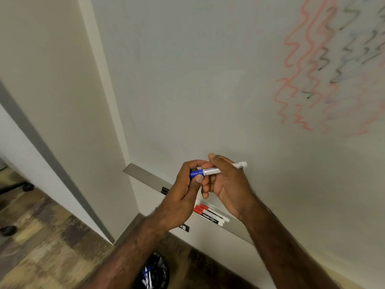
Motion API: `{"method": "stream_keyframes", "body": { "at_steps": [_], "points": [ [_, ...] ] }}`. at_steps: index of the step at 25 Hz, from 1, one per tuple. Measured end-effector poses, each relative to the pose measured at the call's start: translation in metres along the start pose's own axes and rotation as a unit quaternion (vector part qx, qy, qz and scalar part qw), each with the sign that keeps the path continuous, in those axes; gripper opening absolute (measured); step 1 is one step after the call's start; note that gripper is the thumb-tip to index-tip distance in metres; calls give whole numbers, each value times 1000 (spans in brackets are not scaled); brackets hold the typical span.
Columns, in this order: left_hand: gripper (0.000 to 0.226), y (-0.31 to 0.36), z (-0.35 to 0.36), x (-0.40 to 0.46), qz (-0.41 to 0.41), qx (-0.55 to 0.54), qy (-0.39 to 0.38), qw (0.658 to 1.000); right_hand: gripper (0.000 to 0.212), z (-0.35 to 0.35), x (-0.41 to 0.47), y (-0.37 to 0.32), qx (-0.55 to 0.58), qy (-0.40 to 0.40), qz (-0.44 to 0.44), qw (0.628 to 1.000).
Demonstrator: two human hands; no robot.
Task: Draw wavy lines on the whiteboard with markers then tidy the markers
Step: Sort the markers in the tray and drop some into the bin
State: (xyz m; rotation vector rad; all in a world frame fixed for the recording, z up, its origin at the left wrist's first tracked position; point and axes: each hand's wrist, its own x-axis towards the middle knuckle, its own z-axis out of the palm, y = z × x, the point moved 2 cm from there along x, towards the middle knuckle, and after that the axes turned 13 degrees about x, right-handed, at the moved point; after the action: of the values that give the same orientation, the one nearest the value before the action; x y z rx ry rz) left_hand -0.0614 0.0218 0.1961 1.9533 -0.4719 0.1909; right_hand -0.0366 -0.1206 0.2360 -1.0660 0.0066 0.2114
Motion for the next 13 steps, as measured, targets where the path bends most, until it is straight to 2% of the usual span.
{"method": "stream_keyframes", "body": {
  "at_steps": [6,8,10,13],
  "points": [
    [31,-40,-41,-20,-85,-8,-50,995,37,22,21,55,3,2,58,998],
    [37,-62,-59,-27,-96,31,-71,992,36,26,26,79,-10,-10,90,996],
    [46,-91,-73,-39,-111,96,-77,986,37,26,28,105,-53,-30,135,989],
    [55,-133,-88,-67,-179,156,-49,970,33,22,26,149,-156,-43,211,964]
  ]
}}
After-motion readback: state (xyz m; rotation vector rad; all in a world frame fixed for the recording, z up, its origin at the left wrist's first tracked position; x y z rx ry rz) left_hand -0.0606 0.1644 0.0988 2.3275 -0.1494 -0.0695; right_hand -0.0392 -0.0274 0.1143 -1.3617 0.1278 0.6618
